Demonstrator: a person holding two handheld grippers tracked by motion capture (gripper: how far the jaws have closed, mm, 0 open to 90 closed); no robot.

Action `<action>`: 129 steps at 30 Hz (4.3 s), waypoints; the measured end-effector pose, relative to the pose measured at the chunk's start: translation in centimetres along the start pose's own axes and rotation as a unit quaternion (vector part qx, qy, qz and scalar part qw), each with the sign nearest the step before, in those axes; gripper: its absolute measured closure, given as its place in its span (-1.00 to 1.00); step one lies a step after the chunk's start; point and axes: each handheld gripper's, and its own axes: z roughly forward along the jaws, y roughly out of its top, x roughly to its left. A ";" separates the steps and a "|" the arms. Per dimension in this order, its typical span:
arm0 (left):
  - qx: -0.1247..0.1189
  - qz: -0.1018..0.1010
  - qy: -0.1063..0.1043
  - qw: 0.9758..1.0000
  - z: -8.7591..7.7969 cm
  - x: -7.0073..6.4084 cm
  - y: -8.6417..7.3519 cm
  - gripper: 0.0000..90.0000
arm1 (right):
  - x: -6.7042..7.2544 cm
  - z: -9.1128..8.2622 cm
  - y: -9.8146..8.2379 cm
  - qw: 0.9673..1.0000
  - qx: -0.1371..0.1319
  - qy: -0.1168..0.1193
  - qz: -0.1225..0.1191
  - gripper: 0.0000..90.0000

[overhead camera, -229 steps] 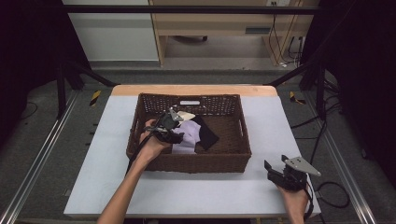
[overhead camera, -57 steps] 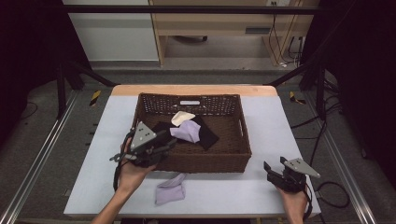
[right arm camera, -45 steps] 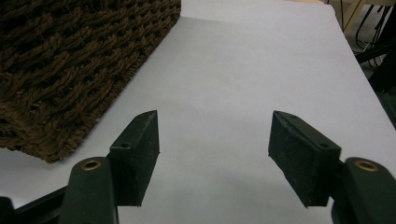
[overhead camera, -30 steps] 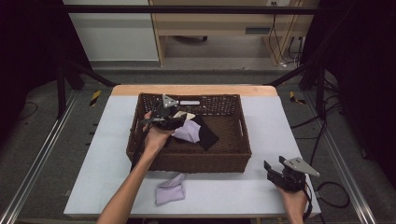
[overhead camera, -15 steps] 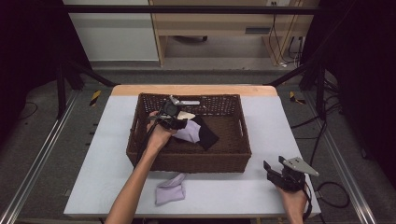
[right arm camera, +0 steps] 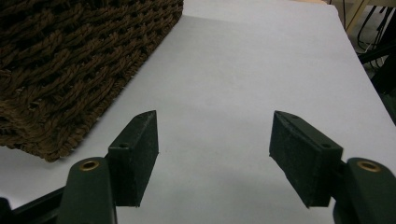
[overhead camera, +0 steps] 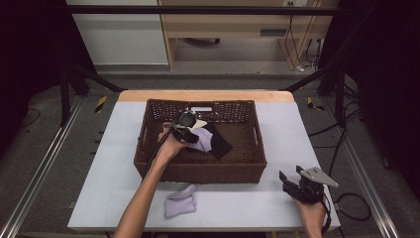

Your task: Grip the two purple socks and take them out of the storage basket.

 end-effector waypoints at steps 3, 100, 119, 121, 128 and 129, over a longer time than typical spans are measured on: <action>0.018 -0.002 -0.001 1.000 0.2 0.0 0.0 0.50 | 0.0 0.0 0.0 1.000 0.000 0.001 0.001 -0.27; -0.384 0.027 -0.104 0.917 -20.3 -6.7 -15.1 0.92 | -0.2 -0.7 -0.1 1.000 -0.008 -0.008 -0.001 -0.24; -0.280 0.028 -0.113 0.953 -13.5 -7.8 -18.4 0.91 | -0.1 -0.6 -0.2 1.000 -0.004 -0.005 -0.001 -0.24; -0.269 0.026 -0.113 0.956 -12.8 -7.8 -18.6 0.91 | 0.0 -0.6 -0.2 1.000 -0.004 -0.005 -0.001 -0.24; -0.227 0.023 -0.113 0.967 -10.2 -7.8 -19.0 0.91 | 0.0 -0.6 -0.3 1.000 -0.001 -0.003 -0.003 -0.24; -0.221 0.024 -0.111 0.969 -9.8 -7.9 -19.0 0.91 | 0.0 -0.6 -0.3 1.000 -0.001 -0.004 -0.004 -0.24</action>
